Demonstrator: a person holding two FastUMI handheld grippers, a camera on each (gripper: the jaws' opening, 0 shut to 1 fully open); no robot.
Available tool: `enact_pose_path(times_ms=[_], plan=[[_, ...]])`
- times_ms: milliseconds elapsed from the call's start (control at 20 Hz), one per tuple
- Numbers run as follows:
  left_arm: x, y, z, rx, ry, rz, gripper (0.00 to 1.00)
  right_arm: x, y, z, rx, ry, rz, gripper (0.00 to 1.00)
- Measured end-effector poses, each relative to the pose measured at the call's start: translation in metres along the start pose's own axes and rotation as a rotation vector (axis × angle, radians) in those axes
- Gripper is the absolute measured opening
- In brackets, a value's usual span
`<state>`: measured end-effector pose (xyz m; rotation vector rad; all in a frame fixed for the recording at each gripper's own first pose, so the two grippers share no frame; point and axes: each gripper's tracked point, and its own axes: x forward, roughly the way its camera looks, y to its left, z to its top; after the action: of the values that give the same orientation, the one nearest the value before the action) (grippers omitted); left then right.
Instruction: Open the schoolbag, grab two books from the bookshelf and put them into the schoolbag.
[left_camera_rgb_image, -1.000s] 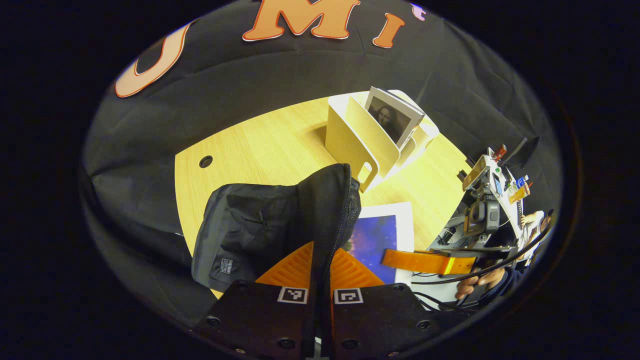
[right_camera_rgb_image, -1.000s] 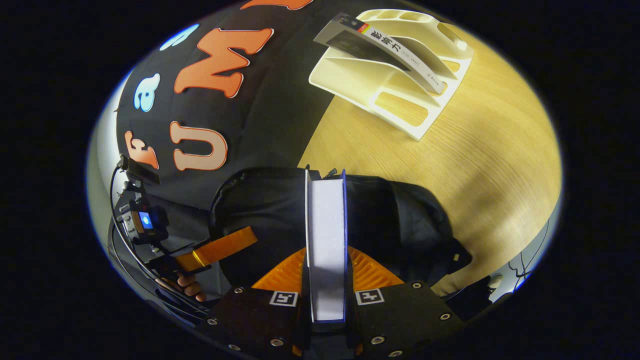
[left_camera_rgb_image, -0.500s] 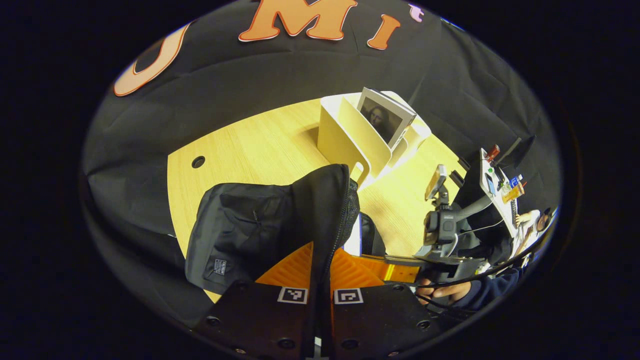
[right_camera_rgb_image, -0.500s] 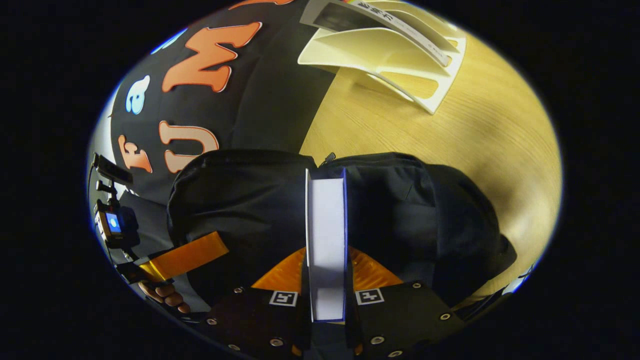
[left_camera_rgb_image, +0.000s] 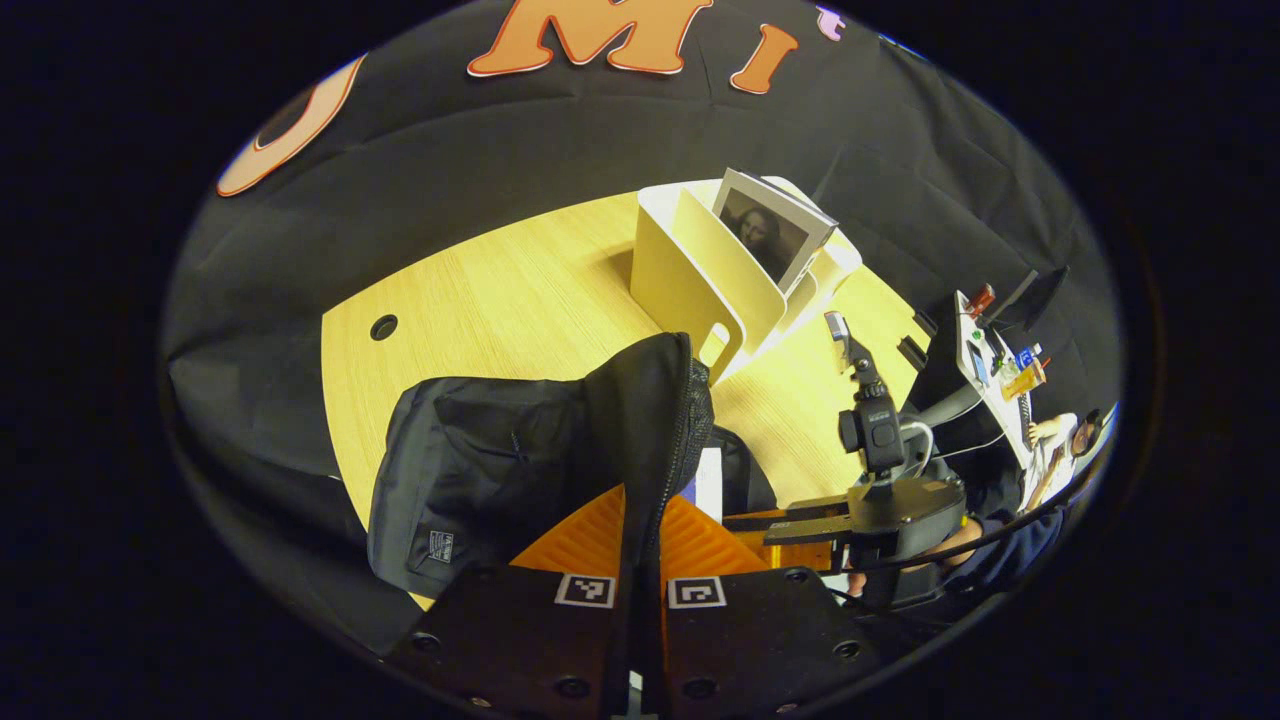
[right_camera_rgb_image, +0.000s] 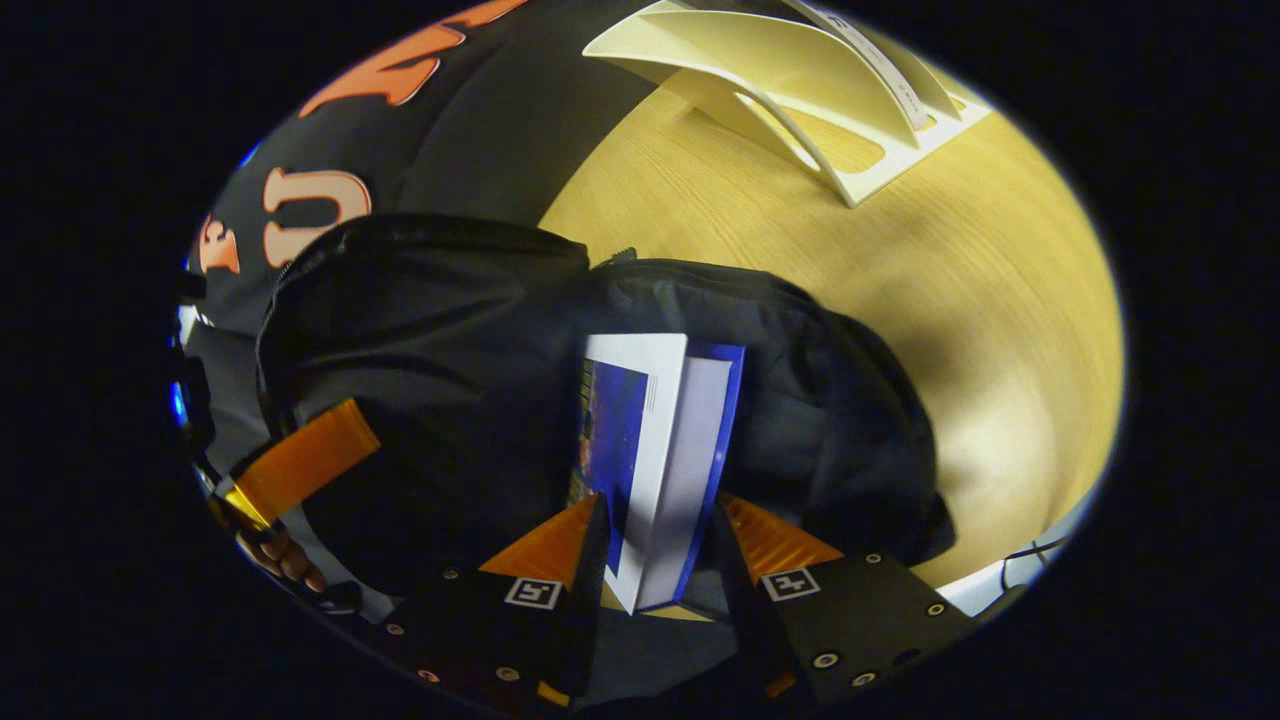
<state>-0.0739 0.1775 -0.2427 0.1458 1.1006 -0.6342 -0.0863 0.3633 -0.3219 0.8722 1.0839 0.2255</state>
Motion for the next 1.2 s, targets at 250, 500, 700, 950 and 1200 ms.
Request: enact_pose_path(times_ms=[250, 500, 700, 950, 1200], plan=[[0.008, 0.001, 0.001, 0.029, 0.019, -0.017, 0.05, -0.047, -0.027, 0.025, -0.123, -0.017, -0.125, 0.81], [0.018, 0.001, 0.005, 0.051, 0.040, -0.037, 0.05, -0.085, -0.053, 0.059, -0.219, -0.053, -0.277, 0.98], [0.023, 0.001, 0.006, 0.079, 0.051, -0.060, 0.05, -0.120, -0.058, 0.087, -0.245, -0.061, -0.336, 0.98], [0.029, 0.002, 0.005, 0.110, 0.062, -0.095, 0.06, -0.157, -0.066, 0.137, -0.295, -0.100, -0.455, 0.98], [0.030, 0.007, 0.003, 0.112, 0.058, -0.106, 0.06, -0.182, -0.067, 0.184, -0.351, -0.119, -0.556, 0.98]])
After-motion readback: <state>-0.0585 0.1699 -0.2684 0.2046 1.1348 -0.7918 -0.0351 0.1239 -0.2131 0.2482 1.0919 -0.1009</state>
